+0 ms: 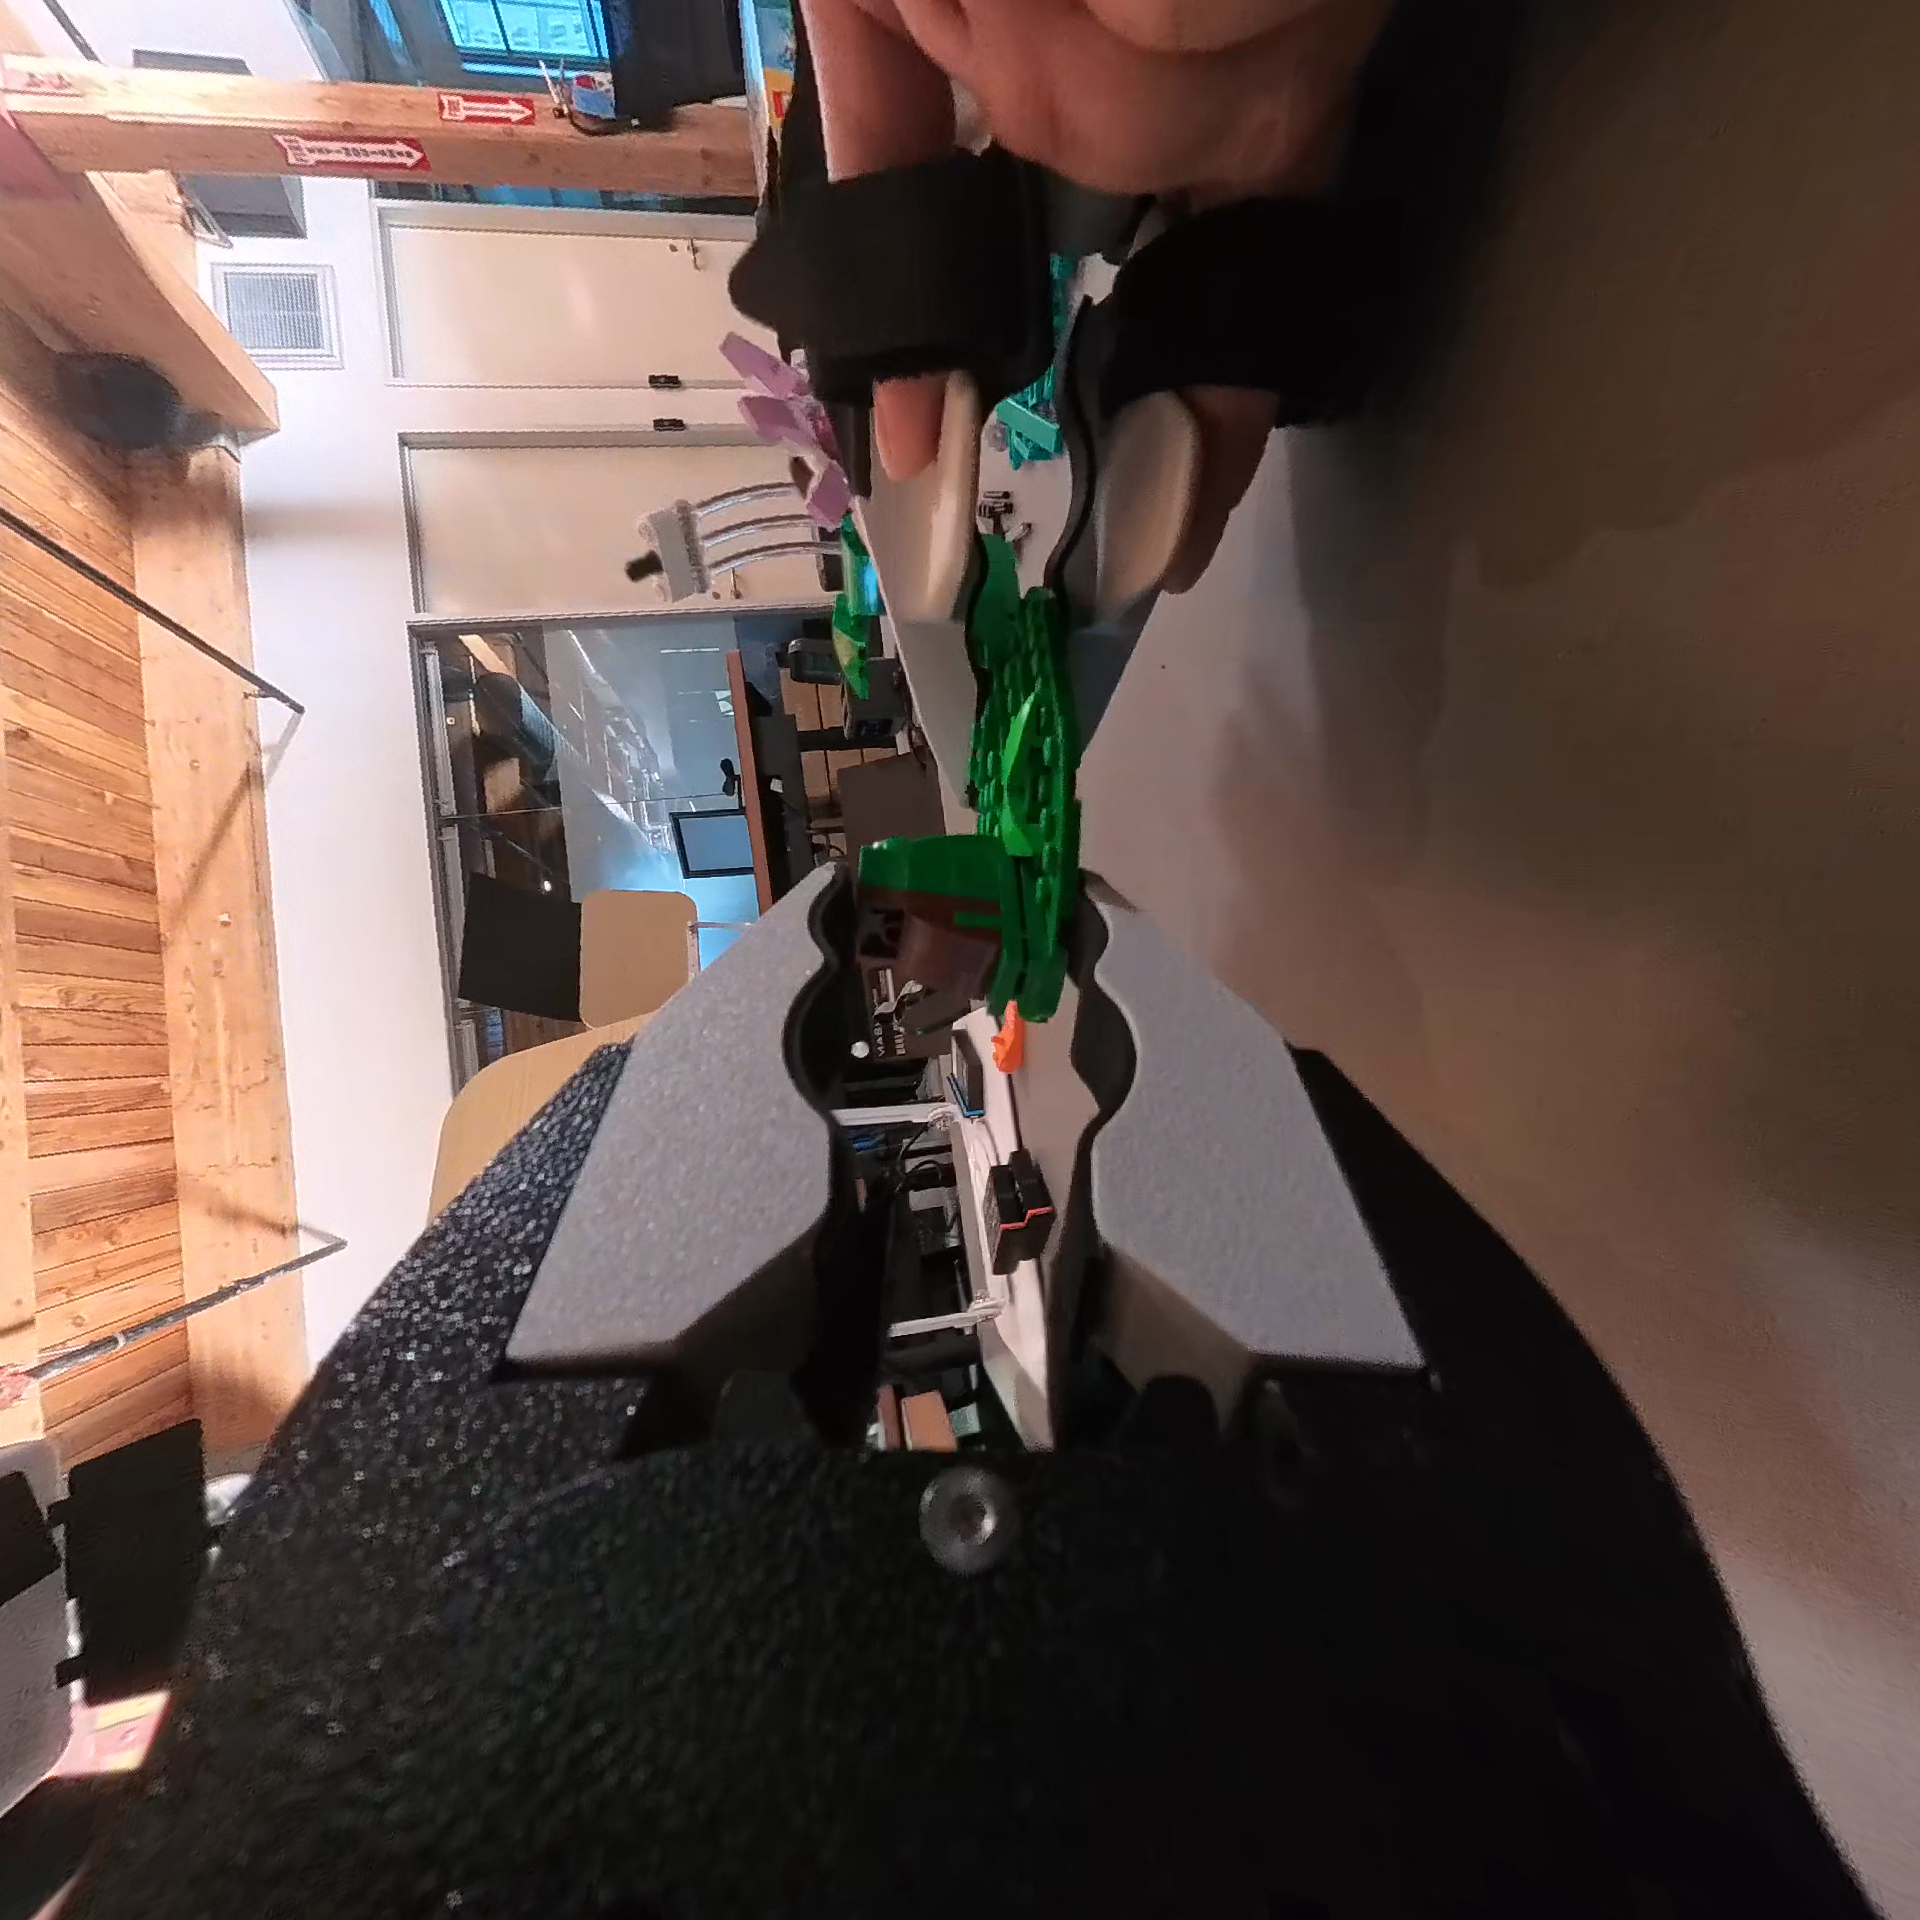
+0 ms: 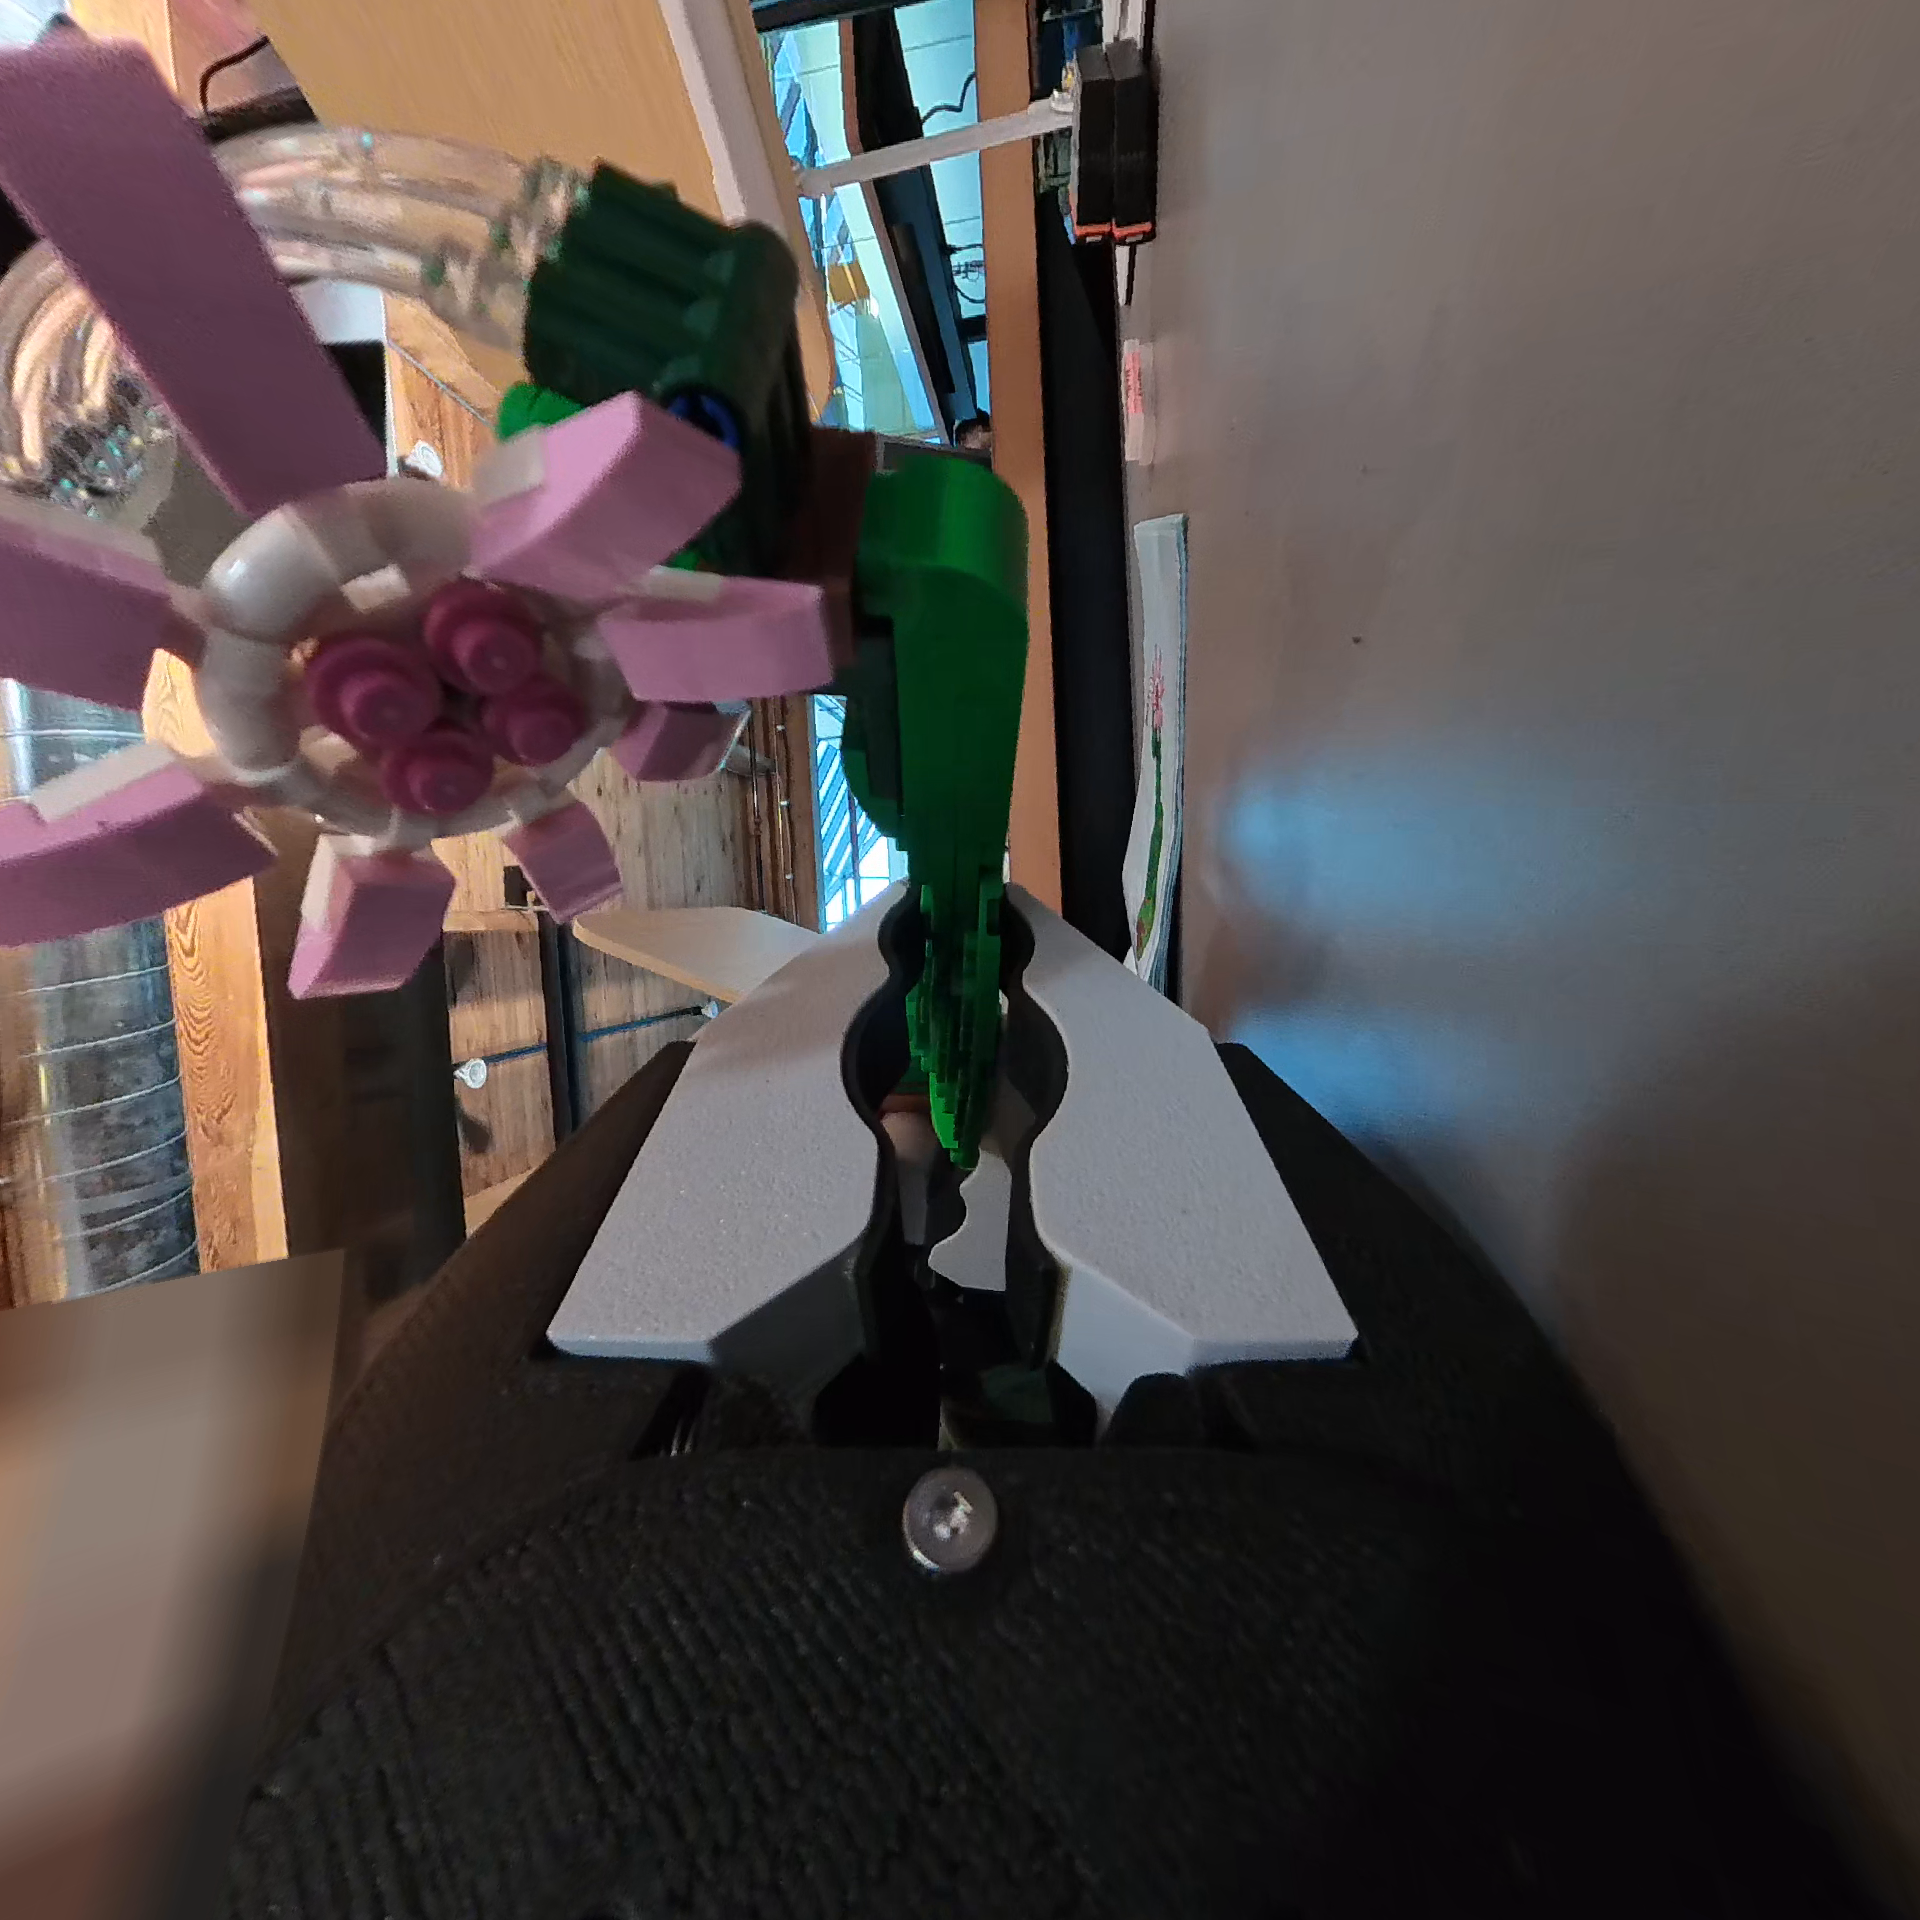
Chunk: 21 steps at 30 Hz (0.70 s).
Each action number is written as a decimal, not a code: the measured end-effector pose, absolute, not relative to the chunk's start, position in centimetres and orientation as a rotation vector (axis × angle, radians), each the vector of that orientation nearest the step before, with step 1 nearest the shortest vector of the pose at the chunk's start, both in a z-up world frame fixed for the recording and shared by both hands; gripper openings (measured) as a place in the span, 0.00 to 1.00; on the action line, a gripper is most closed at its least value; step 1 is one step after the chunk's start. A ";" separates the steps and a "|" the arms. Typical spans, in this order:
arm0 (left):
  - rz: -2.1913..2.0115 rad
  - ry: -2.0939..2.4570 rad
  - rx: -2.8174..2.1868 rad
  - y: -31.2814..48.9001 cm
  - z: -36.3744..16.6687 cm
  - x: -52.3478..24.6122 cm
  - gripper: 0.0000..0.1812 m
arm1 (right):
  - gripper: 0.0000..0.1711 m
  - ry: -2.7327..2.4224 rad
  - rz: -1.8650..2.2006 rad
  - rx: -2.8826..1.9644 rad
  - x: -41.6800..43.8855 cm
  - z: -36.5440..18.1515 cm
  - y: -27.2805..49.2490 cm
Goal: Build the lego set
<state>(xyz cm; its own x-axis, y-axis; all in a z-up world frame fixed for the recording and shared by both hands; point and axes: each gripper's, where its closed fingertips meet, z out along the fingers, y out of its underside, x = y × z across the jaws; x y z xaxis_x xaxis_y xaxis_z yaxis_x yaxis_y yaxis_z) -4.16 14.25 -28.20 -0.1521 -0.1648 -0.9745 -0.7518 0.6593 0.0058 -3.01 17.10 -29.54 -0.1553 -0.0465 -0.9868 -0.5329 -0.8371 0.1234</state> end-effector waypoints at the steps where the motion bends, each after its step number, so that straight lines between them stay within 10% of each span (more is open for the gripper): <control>1: 0.622 1.679 -0.753 14.3 -28.2 -4.1 0.21 | 0.06 0.658 2.059 -1.785 -3.0 -29.6 17.1; 21: 0.566 1.636 -0.793 14.0 -28.1 -4.0 0.23 | 0.06 0.618 2.059 -1.777 -3.1 -29.2 17.0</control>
